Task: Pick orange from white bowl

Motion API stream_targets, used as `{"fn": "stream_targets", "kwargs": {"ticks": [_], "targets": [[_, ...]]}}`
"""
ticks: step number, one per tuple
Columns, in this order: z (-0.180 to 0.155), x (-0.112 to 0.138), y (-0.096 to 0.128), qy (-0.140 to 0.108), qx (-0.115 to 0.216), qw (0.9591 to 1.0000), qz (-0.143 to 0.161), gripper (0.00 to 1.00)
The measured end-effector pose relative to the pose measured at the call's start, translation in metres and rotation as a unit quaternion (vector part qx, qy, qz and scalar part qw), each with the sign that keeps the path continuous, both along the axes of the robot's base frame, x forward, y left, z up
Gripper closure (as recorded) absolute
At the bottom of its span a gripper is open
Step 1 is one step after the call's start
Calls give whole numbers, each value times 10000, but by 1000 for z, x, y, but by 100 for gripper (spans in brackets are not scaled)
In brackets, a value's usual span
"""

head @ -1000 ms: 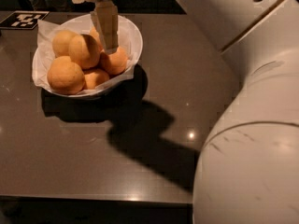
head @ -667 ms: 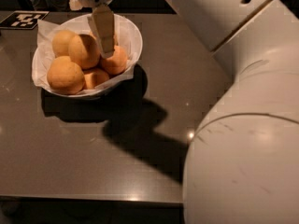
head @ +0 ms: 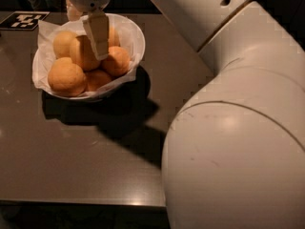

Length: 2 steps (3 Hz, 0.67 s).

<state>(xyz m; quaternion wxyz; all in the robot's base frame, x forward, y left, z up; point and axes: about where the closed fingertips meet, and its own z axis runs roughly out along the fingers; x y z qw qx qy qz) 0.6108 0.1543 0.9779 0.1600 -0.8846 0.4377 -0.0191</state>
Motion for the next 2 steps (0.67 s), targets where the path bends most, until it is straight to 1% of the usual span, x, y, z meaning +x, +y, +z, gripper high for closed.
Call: {"fn": "stream_targets", "kwargs": {"ticks": [1,2], "targets": [[-5,5,5,23,-39,10000,77,24],[-14,9,11,86,-81,9998,158,27]]}}
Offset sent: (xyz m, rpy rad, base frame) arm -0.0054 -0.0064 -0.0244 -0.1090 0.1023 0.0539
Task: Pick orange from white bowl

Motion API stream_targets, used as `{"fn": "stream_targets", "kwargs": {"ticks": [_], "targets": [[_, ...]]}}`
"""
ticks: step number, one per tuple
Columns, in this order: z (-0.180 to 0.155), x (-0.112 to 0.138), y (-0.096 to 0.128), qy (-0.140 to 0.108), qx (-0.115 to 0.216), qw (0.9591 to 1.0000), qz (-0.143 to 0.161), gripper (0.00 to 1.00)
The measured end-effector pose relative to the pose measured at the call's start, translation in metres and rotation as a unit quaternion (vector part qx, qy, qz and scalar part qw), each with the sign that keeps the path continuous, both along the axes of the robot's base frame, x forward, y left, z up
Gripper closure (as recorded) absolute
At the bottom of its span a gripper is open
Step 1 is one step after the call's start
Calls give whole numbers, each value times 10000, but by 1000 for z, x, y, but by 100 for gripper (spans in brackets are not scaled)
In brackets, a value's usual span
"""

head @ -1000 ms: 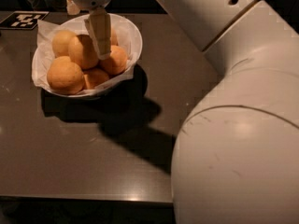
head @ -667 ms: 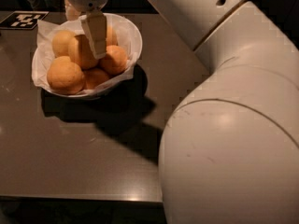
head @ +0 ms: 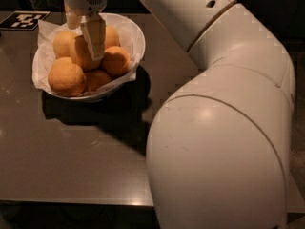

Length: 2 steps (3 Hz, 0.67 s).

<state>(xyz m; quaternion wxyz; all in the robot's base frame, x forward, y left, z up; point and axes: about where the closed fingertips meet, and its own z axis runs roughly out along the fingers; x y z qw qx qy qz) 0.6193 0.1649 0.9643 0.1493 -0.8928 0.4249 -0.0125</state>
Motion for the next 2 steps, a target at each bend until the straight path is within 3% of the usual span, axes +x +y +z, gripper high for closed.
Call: {"fn": "stream_targets", "kwargs": {"ticks": [2], "targets": [[-20,1,7,186,-73,9998,87,28]]}}
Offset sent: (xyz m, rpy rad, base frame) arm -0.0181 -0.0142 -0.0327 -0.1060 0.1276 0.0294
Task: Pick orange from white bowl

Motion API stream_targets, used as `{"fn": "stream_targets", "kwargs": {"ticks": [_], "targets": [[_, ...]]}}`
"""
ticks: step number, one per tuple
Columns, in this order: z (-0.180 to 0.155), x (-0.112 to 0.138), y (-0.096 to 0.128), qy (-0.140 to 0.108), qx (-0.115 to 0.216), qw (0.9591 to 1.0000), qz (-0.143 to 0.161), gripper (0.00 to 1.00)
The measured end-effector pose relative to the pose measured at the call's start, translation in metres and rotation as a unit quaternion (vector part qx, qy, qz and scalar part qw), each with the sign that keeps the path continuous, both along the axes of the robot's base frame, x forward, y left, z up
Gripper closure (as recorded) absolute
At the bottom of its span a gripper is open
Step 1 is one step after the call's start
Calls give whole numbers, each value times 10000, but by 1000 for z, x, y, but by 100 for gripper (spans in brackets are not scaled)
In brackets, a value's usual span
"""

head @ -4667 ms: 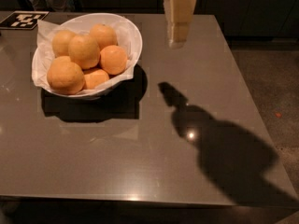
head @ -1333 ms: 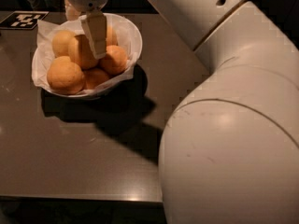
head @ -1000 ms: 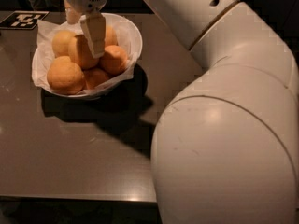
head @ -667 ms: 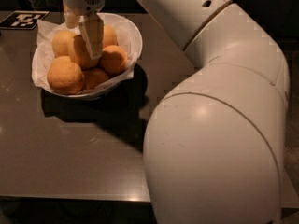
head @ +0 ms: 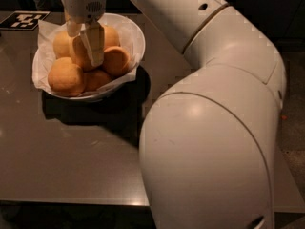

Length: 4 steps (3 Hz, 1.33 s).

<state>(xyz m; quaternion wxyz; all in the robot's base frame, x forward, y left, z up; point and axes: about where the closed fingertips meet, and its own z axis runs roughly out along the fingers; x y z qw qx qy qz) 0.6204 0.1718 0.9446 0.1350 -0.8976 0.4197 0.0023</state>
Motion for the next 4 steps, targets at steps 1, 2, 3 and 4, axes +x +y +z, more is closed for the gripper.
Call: {"fn": "stream_targets", "kwargs": {"ticks": [1,2,3,4], "targets": [[-10,0,-1,109,-25,9999,-4,31],[-19,-3,1,191,-32,9998,38,49],[-19,2,7,102,74,9999,28,72],[-17,4,10,47,185,9998,22,95]]}}
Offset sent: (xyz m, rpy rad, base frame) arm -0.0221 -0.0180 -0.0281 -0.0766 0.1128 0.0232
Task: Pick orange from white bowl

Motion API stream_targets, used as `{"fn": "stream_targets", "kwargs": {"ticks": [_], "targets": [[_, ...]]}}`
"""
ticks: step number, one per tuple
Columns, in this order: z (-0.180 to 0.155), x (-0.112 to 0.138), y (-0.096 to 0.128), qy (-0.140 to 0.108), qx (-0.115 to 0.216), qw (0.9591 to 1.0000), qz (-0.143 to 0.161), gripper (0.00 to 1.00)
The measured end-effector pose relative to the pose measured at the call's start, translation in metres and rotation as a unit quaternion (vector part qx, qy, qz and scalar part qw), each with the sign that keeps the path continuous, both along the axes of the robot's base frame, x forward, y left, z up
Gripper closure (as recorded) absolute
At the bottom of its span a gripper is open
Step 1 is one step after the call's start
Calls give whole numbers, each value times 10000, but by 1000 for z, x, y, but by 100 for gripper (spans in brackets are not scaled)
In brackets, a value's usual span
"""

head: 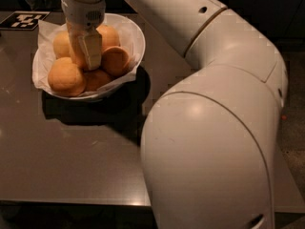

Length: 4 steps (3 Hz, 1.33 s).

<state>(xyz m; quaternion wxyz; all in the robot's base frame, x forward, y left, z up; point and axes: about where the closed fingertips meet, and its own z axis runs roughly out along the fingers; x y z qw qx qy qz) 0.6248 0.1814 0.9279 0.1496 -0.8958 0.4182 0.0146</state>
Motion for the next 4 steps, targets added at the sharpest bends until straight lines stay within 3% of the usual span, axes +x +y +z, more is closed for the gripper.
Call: {"fn": "stream_targets", "kwargs": {"ticks": [1,2,4], "targets": [[24,-18,-16,-193,402,9990,-47,100],[52,-45,-41,-420,832,9955,-163,100],[100,-98,-68,-888,1317,9871,-213,100]]}}
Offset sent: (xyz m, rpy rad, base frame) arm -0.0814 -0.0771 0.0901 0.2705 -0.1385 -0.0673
